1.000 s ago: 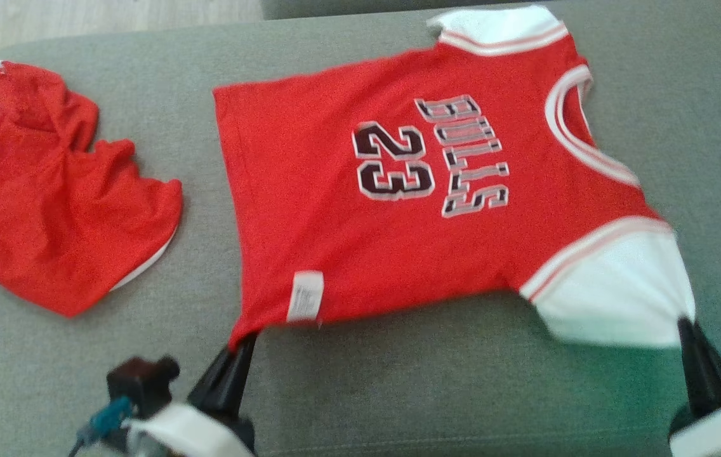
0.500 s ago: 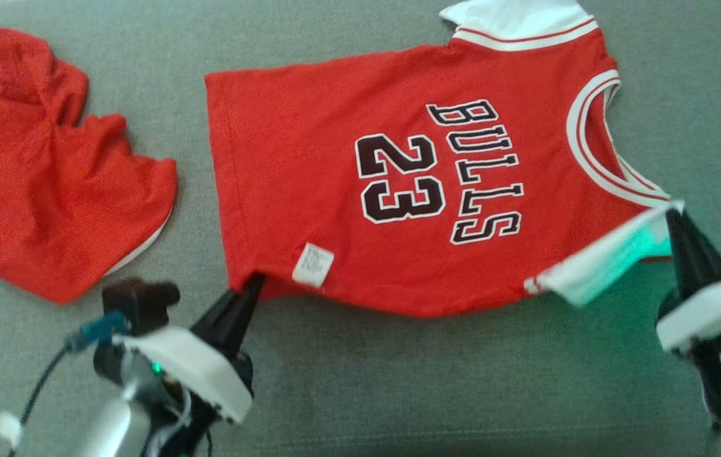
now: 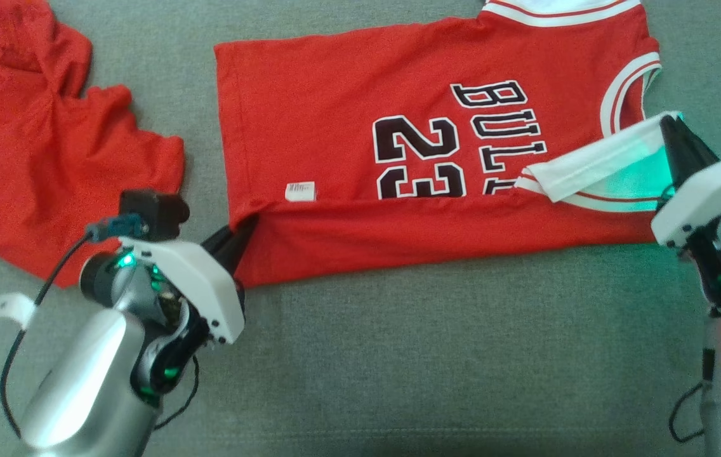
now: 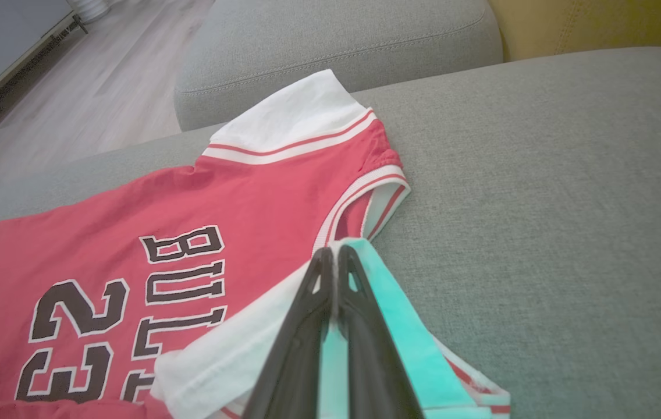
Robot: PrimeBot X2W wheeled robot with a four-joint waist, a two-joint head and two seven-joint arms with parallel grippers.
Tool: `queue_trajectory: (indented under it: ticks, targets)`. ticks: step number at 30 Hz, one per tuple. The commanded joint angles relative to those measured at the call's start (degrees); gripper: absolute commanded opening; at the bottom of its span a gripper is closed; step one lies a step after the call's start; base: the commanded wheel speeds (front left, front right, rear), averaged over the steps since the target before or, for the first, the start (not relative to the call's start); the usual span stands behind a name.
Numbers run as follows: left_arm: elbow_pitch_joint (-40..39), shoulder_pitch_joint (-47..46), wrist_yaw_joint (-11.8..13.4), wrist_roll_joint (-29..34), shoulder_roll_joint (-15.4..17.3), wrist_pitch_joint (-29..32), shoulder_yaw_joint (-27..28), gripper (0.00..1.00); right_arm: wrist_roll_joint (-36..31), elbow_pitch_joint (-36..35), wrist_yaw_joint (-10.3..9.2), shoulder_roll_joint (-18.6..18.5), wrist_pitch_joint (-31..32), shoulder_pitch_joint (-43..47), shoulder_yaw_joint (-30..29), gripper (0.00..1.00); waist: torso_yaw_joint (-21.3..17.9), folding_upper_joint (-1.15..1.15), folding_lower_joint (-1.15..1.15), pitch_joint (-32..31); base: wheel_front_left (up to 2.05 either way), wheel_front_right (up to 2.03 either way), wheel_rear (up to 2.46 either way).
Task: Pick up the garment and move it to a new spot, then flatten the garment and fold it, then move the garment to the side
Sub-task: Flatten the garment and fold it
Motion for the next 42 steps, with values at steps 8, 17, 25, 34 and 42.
queue_trajectory:
  ticks: [8,17,25,34,42]
  targets:
    - [1.2,-2.6,0.0,0.5,1.6,1.8,1.2,1.00,0.4,0.7,-0.04,-2.7,-4.6,-2.9,3.1,1.00,-0.3,0.00,-0.01,-0.5,0.00,0.00,0.00]
    - [-3.8,4.5,1.7,-3.3,4.2,3.0,4.0,1.00,-0.4,-3.3,-0.04,-9.8,-0.1,5.2,6.3,1.00,-0.9,0.00,-0.01,-0.6,0.00,0.00,0.00]
    - [-2.1,3.4,1.6,-4.8,2.6,4.0,3.4,1.00,-2.1,-1.3,-0.04,-11.8,4.4,6.3,5.3,1.00,-0.3,0.00,-0.01,1.8,0.00,0.00,0.00]
    - [1.8,1.9,-1.4,-6.8,1.4,6.3,1.0,1.00,1.1,1.5,-0.04,-13.4,8.4,7.2,8.4,1.00,-0.4,0.00,-0.01,2.1,0.00,0.00,0.00]
    - [3.0,2.3,-3.4,-8.1,1.6,8.3,-0.7,0.00,5.8,1.1,-0.04,-14.1,10.1,7.6,9.8,0.00,-0.8,0.00,-0.01,1.0,0.00,0.00,0.00]
